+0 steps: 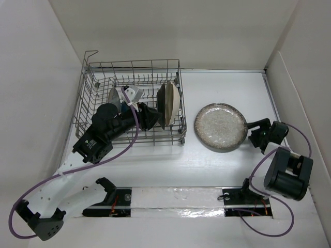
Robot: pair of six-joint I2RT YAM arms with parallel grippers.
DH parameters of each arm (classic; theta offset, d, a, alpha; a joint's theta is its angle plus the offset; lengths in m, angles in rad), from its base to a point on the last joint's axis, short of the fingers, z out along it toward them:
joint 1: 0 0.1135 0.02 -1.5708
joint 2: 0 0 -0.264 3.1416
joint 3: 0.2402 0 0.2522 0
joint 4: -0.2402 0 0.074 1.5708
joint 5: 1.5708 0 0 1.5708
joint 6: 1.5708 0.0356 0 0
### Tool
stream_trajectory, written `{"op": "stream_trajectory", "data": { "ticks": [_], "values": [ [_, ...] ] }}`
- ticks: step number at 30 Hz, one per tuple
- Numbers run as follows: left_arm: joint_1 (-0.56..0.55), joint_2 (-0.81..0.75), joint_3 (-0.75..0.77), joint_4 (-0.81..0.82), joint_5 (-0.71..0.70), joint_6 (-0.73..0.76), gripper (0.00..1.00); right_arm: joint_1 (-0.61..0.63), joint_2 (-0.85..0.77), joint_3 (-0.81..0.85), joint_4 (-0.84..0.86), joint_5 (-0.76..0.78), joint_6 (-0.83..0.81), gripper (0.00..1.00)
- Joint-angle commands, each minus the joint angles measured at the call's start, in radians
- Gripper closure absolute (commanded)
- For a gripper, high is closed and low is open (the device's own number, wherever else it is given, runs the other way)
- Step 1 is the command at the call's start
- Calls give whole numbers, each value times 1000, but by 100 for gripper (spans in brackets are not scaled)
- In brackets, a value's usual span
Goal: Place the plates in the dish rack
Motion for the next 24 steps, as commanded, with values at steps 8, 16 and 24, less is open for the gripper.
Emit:
{"op": "stream_trajectory", "data": {
  "ticks": [8, 16, 24],
  "values": [
    [-4, -34, -5, 44, -4, 10, 68, -6, -104, -53, -341, 26, -147, 27],
    [-4, -45, -3, 39, -29, 18, 68, 82, 45, 29, -332, 55, -210, 45],
    [-4, -64, -5, 41, -29, 15, 68, 50, 105, 38, -285, -15, -247, 65]
  ]
}}
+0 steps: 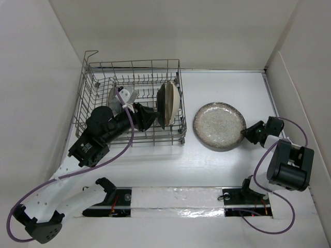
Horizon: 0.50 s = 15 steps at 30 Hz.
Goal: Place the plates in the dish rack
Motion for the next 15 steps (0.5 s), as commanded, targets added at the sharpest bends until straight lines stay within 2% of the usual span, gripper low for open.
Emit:
{"op": "stream_trajectory", "data": {
  "ticks": [1, 2, 3, 8, 13, 15],
  "values": [
    [-4, -20, -3, 39, 0, 11, 68, -18, 66, -43, -113, 2, -50, 76],
    [-4, -22, -3, 40, 0, 11, 69, -33, 81, -46, -106, -9, -50, 96],
    [-4, -22, -4, 42, -2, 11, 69, -33, 86, -49, -87, -21, -45, 100],
    [-4, -6, -9, 43, -13, 11, 70, -52, 17, -128, 32, -21, 34, 100],
    [-4, 53, -14, 52, 6, -7, 71, -52, -279, -142, 68, 71, 203, 100],
    [-4, 80, -11, 60, 18, -18, 79, -52, -362, -118, 97, 77, 246, 100]
  ]
}}
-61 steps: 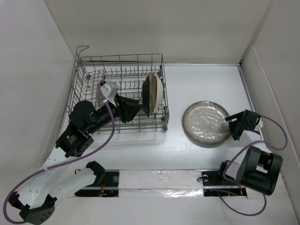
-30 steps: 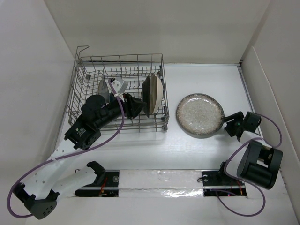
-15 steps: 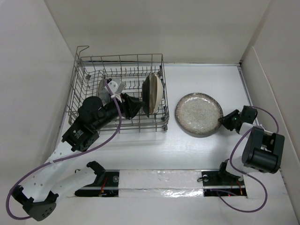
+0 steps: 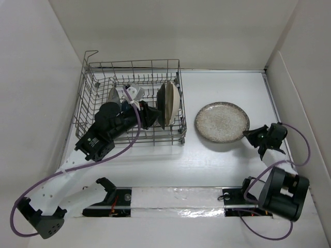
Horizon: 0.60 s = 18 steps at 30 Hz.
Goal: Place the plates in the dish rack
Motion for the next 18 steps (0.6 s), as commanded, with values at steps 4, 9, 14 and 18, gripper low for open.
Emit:
{"op": "stream_trajectory", "data": {
  "ticks": [4, 9, 14, 18],
  "values": [
    [-4, 67, 12, 98, 88, -81, 100, 14, -177, 145, 62, 29, 125, 100],
    [-4, 121, 75, 150, 133, -195, 100, -7, -184, 192, 229, -140, 256, 100],
    [-4, 233, 127, 273, 326, -291, 100, -47, -148, 166, 472, -304, 436, 100],
    [-62, 280, 143, 382, 310, -347, 100, -67, -98, 142, 706, -370, 608, 100]
  ]
}}
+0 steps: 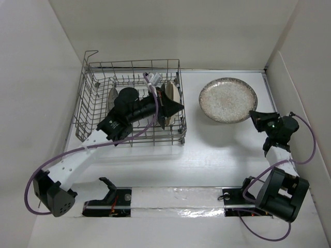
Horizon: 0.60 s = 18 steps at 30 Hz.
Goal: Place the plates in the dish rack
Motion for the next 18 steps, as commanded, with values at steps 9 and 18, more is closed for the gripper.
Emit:
{"op": "stream_trajectory", "data": {
  "ticks": [9, 18],
  "values": [
    [-188, 291, 389, -67, -273, 76, 31, -68, 8, 109, 653, -281, 429, 100],
    [-73, 527, 580, -229, -295, 93, 24, -68, 54, 141, 852, -310, 620, 100]
  ]
}}
